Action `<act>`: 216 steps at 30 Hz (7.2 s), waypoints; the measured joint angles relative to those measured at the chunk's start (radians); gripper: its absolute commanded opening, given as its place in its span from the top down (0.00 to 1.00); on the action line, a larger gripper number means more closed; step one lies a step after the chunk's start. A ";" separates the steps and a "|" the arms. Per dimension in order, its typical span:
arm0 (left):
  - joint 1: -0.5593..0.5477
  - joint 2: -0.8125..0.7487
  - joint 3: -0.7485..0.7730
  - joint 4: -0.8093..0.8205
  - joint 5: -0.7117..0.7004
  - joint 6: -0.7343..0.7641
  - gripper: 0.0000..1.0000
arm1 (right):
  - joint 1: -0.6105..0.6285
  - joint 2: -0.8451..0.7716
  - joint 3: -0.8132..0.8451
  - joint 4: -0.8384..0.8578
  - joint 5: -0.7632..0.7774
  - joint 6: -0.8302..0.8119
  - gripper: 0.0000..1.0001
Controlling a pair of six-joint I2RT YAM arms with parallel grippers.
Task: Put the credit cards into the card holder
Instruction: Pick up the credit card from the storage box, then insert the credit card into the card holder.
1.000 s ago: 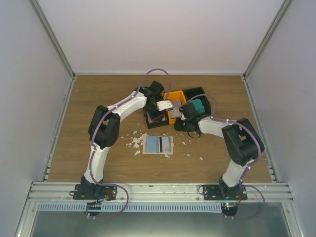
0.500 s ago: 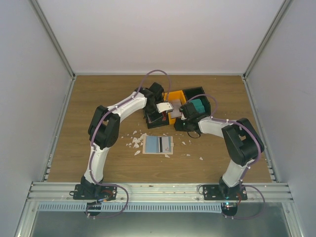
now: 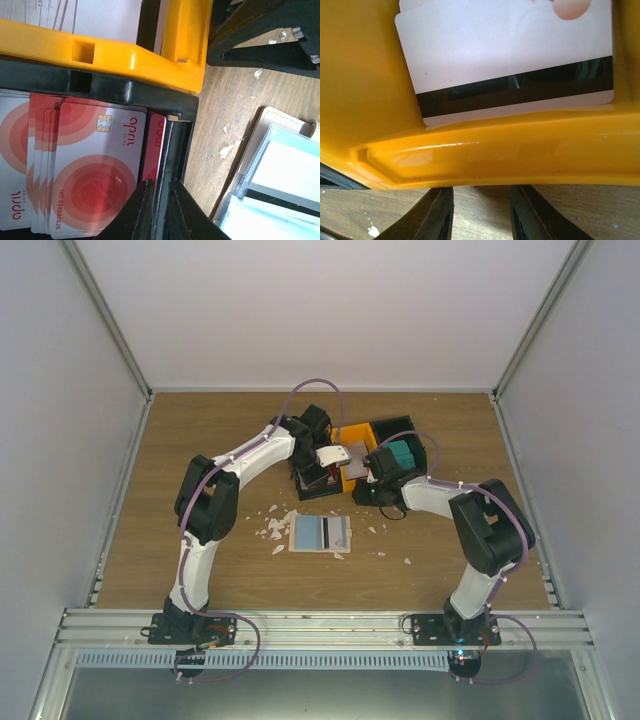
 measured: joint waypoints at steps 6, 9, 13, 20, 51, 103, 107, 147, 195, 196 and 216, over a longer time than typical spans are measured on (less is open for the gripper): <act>0.000 0.000 0.000 0.000 0.000 -0.003 0.82 | 0.000 0.000 0.000 0.000 0.000 0.000 0.67; 0.000 0.000 0.000 0.000 -0.001 -0.003 0.82 | 0.000 0.000 0.000 0.000 0.000 0.000 0.67; 0.000 0.005 0.000 0.001 -0.002 -0.003 0.82 | 0.000 0.000 0.000 0.000 0.000 0.000 0.67; 0.000 0.025 0.000 0.003 -0.005 -0.002 0.80 | 0.000 0.000 0.000 0.000 0.001 0.000 0.67; 0.085 -0.336 -0.084 0.187 -0.035 -0.274 1.00 | -0.020 -0.316 -0.006 0.059 -0.145 0.014 0.51; 0.361 -0.948 -0.959 1.168 0.900 -1.711 0.88 | 0.182 -0.374 -0.192 0.943 -0.670 0.782 0.99; 0.361 -0.949 -0.957 1.155 0.885 -1.662 0.52 | 0.184 -0.374 -0.192 0.932 -0.656 0.782 0.99; 0.117 -0.818 -1.298 0.948 0.289 -1.171 0.80 | 0.134 -0.254 -0.507 0.514 -0.544 0.413 1.00; 0.093 -0.675 -1.277 0.980 0.209 -1.135 0.84 | 0.068 -0.107 -0.393 0.482 -0.643 0.339 0.99; 0.092 -0.668 -1.277 0.981 0.209 -1.135 0.85 | 0.068 -0.102 -0.393 0.488 -0.650 0.340 0.99; 0.079 -0.650 -1.277 0.991 0.193 -1.135 0.91 | 0.072 0.007 -0.374 0.615 -0.722 0.436 0.99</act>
